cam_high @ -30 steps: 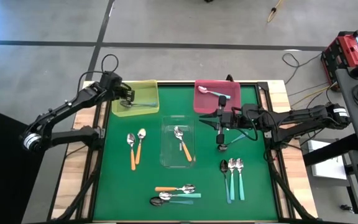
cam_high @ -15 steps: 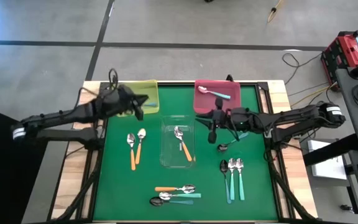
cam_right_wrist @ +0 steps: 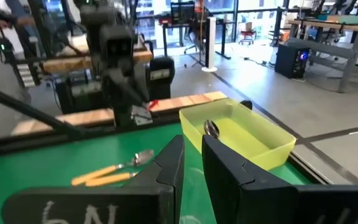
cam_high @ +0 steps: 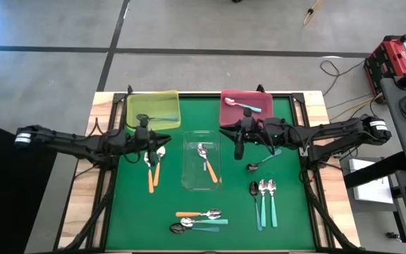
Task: Sort silverware by color (type)
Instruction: Put the middle right blue spoon into the yellow bin
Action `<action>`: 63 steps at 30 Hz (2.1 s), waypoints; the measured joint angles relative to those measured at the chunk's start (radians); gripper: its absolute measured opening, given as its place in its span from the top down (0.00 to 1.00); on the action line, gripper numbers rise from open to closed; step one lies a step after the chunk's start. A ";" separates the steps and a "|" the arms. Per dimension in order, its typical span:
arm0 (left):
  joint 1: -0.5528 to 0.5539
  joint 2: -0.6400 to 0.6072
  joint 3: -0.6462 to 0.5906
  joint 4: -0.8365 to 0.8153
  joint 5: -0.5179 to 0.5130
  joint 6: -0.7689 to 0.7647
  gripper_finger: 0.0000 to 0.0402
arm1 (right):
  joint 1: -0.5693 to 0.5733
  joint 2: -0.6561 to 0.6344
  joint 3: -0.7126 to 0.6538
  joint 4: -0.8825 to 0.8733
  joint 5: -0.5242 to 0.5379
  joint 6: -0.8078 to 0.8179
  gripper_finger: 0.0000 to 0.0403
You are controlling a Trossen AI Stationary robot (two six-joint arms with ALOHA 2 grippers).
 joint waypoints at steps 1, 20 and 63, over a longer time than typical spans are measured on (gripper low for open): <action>-0.003 -0.005 -0.012 0.018 0.000 0.000 0.93 | 0.000 0.000 0.005 0.000 0.000 0.009 0.88; -0.005 -0.040 -0.036 0.080 -0.001 0.145 0.93 | 0.023 0.256 0.354 -0.552 -0.004 0.194 0.88; 0.001 0.004 0.109 0.141 -0.077 0.396 0.93 | 0.233 0.514 0.529 -1.647 -0.237 0.077 0.88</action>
